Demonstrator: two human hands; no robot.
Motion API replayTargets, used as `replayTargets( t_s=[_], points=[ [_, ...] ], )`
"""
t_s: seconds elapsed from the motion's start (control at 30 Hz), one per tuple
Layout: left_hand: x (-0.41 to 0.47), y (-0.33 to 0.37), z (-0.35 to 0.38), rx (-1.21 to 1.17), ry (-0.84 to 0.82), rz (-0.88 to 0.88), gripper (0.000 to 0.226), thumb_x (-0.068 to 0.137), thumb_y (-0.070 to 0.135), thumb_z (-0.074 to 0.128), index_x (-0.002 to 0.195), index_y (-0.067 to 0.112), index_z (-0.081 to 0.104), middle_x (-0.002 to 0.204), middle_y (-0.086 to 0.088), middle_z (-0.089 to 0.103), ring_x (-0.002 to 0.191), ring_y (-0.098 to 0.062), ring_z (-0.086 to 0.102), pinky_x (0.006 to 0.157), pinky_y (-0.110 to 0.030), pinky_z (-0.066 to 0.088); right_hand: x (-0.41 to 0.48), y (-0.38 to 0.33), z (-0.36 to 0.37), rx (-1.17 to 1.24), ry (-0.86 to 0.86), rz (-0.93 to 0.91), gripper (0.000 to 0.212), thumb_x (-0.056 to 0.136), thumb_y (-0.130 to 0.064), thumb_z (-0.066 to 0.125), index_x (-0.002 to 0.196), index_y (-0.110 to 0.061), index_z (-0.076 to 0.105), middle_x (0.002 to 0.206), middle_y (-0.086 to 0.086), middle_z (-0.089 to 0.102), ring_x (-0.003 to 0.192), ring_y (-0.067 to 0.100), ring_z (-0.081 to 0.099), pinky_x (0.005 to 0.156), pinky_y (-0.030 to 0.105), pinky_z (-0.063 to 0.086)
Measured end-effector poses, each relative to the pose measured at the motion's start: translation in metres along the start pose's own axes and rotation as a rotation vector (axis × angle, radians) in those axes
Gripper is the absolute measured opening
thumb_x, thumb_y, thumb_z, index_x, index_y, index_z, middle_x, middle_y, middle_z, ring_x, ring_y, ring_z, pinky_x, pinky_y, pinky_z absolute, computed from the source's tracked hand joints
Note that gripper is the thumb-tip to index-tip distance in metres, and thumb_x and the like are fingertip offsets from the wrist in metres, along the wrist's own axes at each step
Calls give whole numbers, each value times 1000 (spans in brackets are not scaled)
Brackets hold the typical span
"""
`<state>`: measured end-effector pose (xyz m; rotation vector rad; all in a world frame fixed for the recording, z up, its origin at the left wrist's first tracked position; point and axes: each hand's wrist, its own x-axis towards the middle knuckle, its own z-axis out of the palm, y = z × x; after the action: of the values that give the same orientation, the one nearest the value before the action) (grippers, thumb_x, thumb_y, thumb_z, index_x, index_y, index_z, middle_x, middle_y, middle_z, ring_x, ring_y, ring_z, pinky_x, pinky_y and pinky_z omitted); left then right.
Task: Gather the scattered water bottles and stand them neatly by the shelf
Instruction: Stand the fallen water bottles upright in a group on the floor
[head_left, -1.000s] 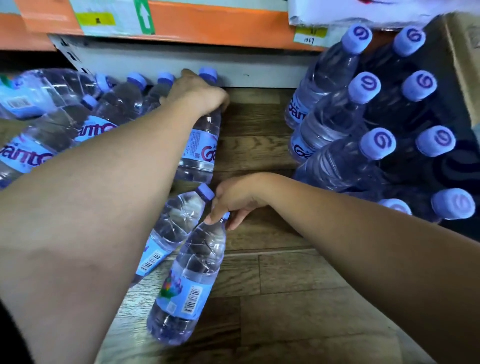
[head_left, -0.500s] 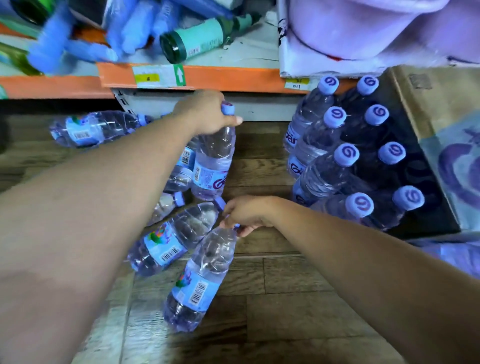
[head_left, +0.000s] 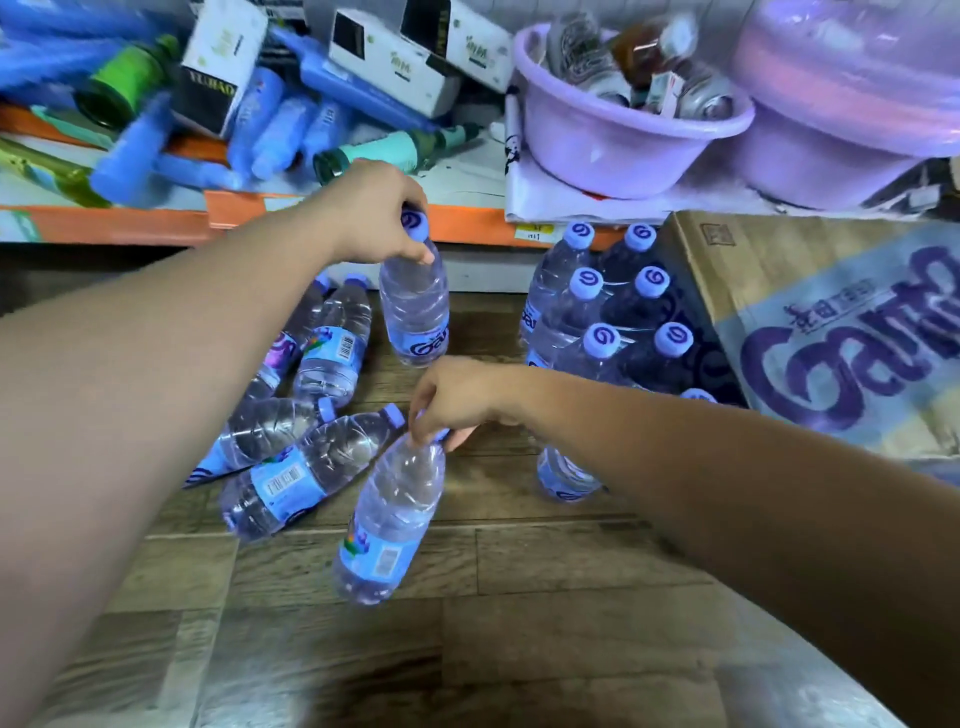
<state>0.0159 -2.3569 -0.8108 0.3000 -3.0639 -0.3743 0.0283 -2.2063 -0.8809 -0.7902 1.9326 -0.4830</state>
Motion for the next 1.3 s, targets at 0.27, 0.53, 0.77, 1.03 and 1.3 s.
replayTargets(
  t_s=[0.27,0.53,0.77,1.03,1.3],
  points=[
    [6,20,-17,-35,11,10,25,74,21,74,98,13,71,99,-13,67,84,-19,48,73,-26,38,-26,0,-56,-426,246,8,15,77,-17,68,64,-16,61,64,3,61,57,16,60,51,13,46],
    [8,33,-12,-40,-20,30,35,75,24,74,107,10,68,111,-13,66,98,-27,57,80,-30,43,-30,5,-107,-539,520,-23,26,76,-22,68,100,-11,68,83,3,59,82,21,55,62,26,41],
    [9,18,4,46,-105,19,30,76,33,71,95,10,69,90,-14,61,83,-27,50,77,-35,47,-11,9,-122,-384,575,-30,14,80,-8,60,90,-19,62,84,4,60,77,22,58,72,33,55],
    [12,11,16,123,-215,32,28,81,26,68,106,14,63,110,-12,63,104,-30,54,83,-35,45,29,17,-131,-213,446,93,15,79,-3,64,91,-11,59,71,3,58,39,1,57,39,9,45],
    [20,33,26,265,-214,111,32,85,37,61,109,16,61,111,-15,62,105,-33,57,78,-33,44,40,15,-132,-216,744,211,35,77,-25,62,55,-18,36,12,-9,28,43,9,42,32,17,34]
  ],
)
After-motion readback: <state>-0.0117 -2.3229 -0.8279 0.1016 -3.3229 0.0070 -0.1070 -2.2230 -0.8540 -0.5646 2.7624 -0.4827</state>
